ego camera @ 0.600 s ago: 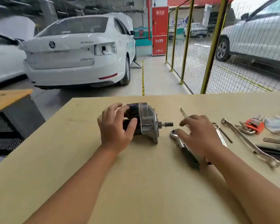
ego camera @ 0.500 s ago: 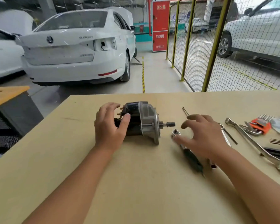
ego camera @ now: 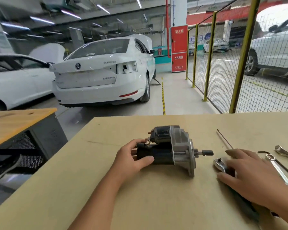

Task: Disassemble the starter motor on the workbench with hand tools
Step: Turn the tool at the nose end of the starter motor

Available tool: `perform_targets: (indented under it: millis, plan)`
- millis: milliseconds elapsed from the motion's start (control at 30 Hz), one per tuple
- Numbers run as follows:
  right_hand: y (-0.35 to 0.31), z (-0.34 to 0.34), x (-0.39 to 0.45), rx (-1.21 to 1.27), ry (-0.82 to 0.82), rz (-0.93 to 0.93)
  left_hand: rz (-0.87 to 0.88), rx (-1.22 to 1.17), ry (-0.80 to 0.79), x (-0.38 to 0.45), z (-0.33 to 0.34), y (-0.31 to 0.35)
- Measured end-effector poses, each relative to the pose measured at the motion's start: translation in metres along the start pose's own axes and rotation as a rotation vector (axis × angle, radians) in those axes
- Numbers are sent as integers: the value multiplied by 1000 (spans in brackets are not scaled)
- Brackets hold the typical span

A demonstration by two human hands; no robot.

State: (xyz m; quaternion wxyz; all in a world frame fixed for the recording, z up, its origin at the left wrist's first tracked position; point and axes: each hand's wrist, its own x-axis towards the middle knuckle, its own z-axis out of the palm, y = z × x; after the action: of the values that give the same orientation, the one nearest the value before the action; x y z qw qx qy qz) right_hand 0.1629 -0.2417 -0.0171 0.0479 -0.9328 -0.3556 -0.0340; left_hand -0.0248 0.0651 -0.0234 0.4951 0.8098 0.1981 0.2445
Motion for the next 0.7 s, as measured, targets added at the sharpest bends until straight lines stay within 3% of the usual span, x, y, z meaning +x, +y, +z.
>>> perform_targets:
  millis: [100,433,567,700]
  plan:
    - [2,2,7,29,-9,-14,-4,-16,-42,5,-6,-5]
    - [-18,-11,0,45,-19,68,92,127,33,7,-2,-7]
    - [-5,-23,2,315,195,91,125,196,72,3,14,-1]
    - [15,-36,-3,884,479,204,118,224,96,0,34,9]
